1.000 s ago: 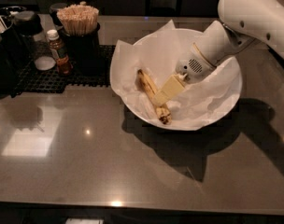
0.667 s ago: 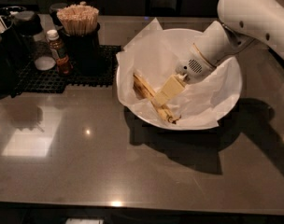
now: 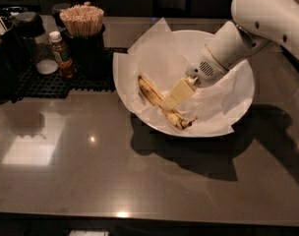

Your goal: Pick banana from white bowl

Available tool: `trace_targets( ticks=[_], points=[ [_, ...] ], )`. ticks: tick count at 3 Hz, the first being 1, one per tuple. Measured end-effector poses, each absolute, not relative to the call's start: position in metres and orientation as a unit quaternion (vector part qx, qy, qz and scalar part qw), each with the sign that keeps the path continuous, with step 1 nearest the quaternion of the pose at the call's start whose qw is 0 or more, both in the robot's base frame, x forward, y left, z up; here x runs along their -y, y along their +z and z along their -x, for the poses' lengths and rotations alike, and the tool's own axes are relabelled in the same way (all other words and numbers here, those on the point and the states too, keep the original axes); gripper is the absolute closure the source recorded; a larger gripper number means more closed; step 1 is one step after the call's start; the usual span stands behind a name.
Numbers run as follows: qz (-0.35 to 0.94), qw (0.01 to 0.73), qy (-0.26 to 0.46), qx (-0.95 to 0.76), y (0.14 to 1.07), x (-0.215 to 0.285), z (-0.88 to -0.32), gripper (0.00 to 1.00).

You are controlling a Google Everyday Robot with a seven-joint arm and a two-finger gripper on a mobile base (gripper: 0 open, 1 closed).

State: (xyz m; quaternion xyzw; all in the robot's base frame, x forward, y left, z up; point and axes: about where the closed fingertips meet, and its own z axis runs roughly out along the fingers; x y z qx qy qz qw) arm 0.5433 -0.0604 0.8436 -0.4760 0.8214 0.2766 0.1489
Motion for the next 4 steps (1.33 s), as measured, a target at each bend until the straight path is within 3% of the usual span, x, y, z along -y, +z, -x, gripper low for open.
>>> trace_targets(
  ticks=[4],
  points=[
    [0.460,0.221,0.267,-0.817,0.880,0.080,-0.541,1.00]
  ],
)
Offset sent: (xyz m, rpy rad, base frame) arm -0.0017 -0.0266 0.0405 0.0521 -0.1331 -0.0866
